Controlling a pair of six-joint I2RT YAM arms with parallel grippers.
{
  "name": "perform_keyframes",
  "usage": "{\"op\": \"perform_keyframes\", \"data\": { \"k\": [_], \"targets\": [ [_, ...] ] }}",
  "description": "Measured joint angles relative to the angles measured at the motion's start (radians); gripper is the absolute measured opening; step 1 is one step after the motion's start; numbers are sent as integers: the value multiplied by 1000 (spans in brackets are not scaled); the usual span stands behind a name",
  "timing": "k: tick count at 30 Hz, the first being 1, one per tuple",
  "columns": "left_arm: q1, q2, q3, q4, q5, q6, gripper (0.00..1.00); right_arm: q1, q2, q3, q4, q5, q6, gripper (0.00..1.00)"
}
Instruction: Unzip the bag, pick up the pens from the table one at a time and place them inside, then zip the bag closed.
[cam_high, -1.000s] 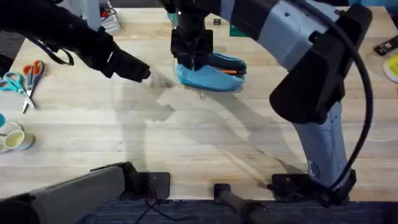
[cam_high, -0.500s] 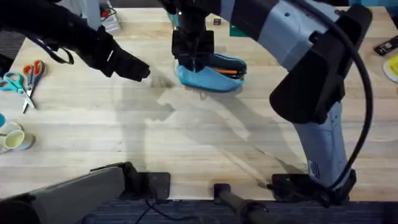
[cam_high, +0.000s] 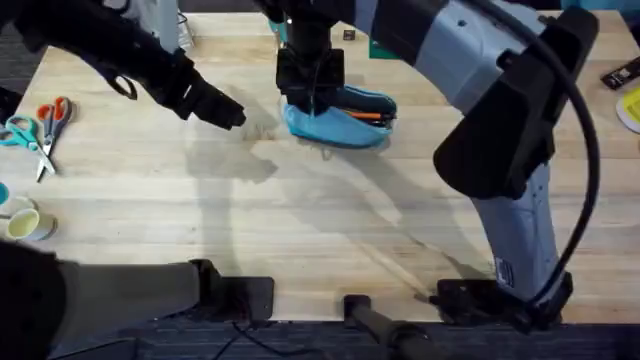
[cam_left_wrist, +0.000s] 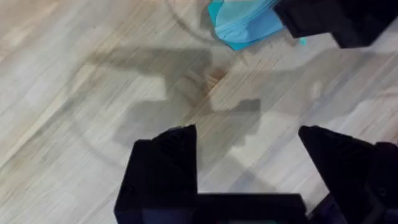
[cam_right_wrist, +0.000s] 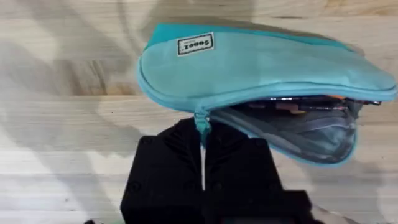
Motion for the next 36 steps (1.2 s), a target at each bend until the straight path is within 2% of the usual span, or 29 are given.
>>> {"op": "perform_keyframes", "data": {
  "k": [7,10,14,22,29,36],
  "targets": [
    [0,93,0,26,-12,2,992,0,0,0,0,0,0,34],
    [4,132,0,26,-2,32,993,0,0,0,0,0,0,33],
    [33,170,0,26,93,149,992,0,0,0,0,0,0,33],
    [125,228,0,26,341,380,993,0,0,0,0,0,0,34],
    [129,312,0,27,503,571,993,0,0,0,0,0,0,34],
    [129,390,0,65,606,728,993,0,0,0,0,0,0,33]
  ]
}}
